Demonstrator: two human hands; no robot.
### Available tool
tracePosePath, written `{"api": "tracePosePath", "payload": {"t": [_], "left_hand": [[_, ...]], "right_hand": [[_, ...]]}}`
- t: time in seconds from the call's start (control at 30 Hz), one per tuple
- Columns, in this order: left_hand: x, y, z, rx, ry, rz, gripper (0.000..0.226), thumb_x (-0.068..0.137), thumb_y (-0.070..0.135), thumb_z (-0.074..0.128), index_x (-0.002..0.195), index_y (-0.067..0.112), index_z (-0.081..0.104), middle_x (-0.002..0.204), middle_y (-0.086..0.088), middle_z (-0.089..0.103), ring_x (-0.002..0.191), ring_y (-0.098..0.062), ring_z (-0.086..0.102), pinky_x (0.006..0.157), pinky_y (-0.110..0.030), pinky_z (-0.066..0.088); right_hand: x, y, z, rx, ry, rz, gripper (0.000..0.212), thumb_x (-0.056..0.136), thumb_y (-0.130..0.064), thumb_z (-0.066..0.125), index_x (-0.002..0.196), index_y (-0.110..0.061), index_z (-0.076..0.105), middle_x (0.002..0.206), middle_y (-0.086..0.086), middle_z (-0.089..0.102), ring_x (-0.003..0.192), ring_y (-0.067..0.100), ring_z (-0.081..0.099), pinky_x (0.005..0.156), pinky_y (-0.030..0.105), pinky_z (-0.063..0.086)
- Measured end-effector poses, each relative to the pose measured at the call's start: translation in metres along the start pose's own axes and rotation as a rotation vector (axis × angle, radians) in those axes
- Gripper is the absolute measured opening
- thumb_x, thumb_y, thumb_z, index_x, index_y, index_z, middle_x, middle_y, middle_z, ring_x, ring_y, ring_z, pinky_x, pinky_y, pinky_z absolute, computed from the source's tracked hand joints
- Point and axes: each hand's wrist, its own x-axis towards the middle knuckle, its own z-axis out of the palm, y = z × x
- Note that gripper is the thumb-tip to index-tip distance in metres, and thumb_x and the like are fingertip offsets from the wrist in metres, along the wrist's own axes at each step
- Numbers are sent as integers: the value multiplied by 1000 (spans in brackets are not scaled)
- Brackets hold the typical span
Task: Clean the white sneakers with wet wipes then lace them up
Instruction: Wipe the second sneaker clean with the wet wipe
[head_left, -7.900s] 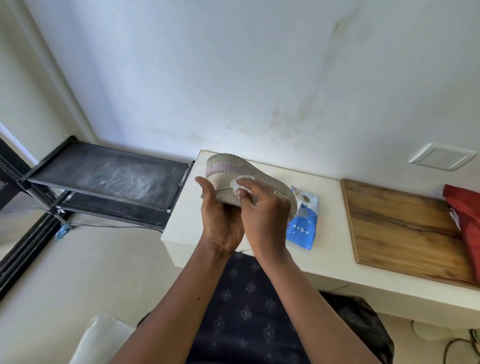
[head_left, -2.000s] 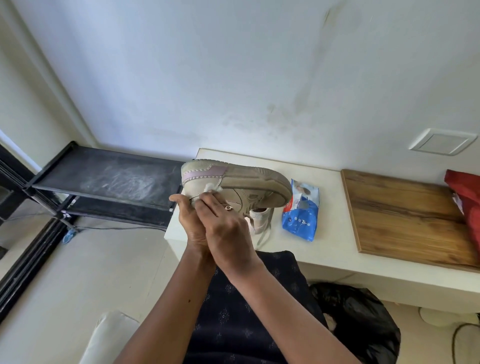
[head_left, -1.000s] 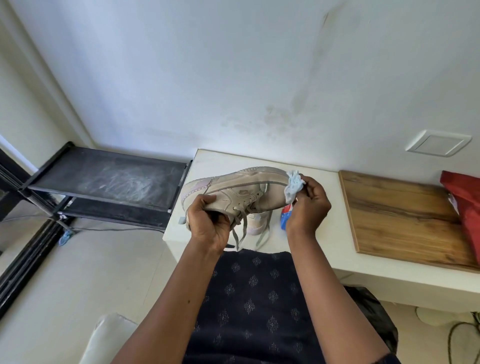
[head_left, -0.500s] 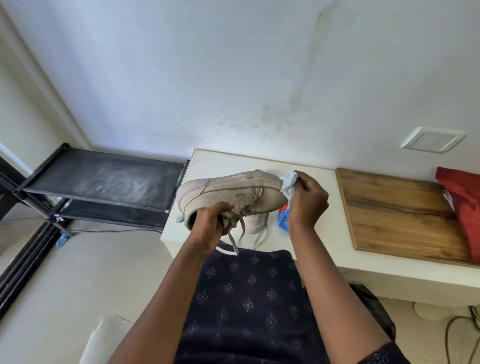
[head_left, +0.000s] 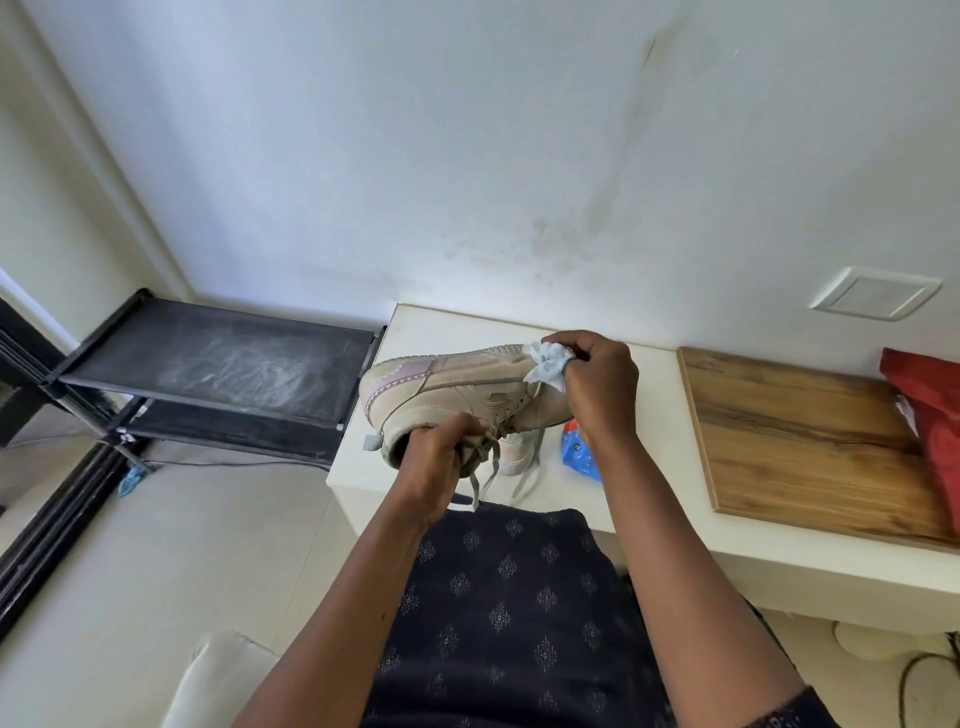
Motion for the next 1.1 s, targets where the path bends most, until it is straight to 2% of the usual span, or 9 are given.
{"api": "tracePosePath", "payload": {"t": [0.2, 0.3, 0.37, 0.43, 0.53, 0.63, 0.87, 0.97, 1.1], "left_hand": [[-5, -1, 3, -22, 14, -46, 38, 87, -3, 43, 50, 2, 51, 38, 2, 40, 41, -9, 37, 56, -28, 22], [-7, -1, 4, -29, 41, -73, 22, 87, -3, 42, 68, 2, 53, 46, -1, 47, 52, -13, 42, 56, -28, 26], [-7, -1, 4, -18, 53, -87, 26, 87, -3, 41, 65, 3, 54, 48, -1, 49, 57, -15, 42, 55, -30, 28], [-9, 0, 6, 14, 56, -91, 28, 87, -3, 41, 62, 3, 53, 47, 1, 52, 58, -14, 43, 56, -31, 28], [-8, -2, 4, 39, 78, -73, 19, 75, 7, 56, 56, 5, 52, 51, -3, 49, 62, -17, 40, 58, -29, 30], [-9, -6, 3, 123, 89, -56, 19, 46, 29, 63, 45, 16, 49, 56, -5, 39, 63, -20, 34, 61, -31, 30], [-19, -3, 7, 375, 10, -63, 27, 67, 26, 52, 41, 24, 43, 45, 11, 35, 51, -9, 31, 61, -31, 35], [-24, 2, 13, 340, -55, 87, 6, 73, 18, 51, 74, 22, 56, 70, 3, 55, 68, -10, 48, 70, -34, 42], [-23, -2, 15, 398, -50, 252, 37, 70, 15, 45, 104, 26, 47, 122, -16, 55, 115, -27, 50, 103, -41, 39]], "right_hand": [[5, -7, 4, 333, -28, 148, 30, 83, 11, 51, 88, -15, 64, 81, 11, 69, 60, 21, 68, 61, 36, 58], [6, -6, 7, 119, 78, -8, 31, 80, 7, 50, 79, -17, 68, 74, 5, 70, 61, 18, 63, 64, 27, 53], [0, -6, 8, -29, 147, -151, 27, 79, 7, 49, 79, -9, 72, 74, 8, 70, 57, 13, 55, 56, 10, 39], [-8, -4, 13, -127, 145, -316, 23, 76, 8, 51, 81, -2, 71, 75, 10, 70, 60, 17, 59, 58, 6, 35], [-15, 1, 20, -238, 76, -464, 20, 75, 7, 60, 92, 3, 69, 86, 15, 70, 77, 28, 66, 73, 23, 48], [-23, 3, 29, -258, 67, -500, 32, 73, 18, 54, 98, 3, 66, 87, 16, 68, 78, 31, 64, 69, 36, 54], [-44, -5, 42, -204, 187, -523, 50, 60, 16, 34, 90, 1, 71, 95, 15, 71, 86, 28, 69, 68, 34, 57], [-59, -16, 45, -80, 152, -596, 51, 60, 15, 31, 87, 0, 72, 92, 12, 72, 86, 23, 69, 74, 30, 56], [-66, -24, 43, -5, 32, -768, 52, 59, 7, 27, 84, 1, 73, 89, 11, 72, 87, 22, 69, 82, 24, 50]]}}
